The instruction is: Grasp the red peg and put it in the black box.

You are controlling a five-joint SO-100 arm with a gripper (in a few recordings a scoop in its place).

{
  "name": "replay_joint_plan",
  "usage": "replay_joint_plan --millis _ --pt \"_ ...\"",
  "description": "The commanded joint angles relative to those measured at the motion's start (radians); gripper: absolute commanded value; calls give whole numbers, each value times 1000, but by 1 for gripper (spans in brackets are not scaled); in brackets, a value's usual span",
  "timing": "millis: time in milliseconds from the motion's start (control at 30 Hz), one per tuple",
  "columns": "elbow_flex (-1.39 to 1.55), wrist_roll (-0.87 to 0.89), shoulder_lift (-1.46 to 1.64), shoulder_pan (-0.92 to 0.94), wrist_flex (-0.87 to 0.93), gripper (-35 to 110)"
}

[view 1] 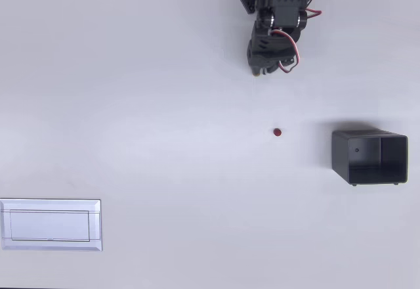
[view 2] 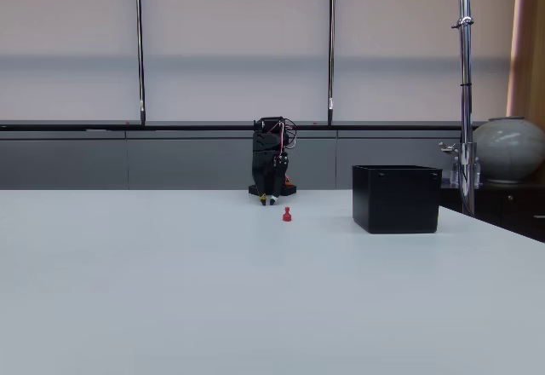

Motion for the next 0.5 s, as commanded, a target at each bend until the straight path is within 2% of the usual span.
replay_joint_plan --millis 0,133,467 --pt "14 6 187 -32 -236 9" --pt "17 -17 302 -95 -422 9" --pt "20 -52 491 -172 -670 10"
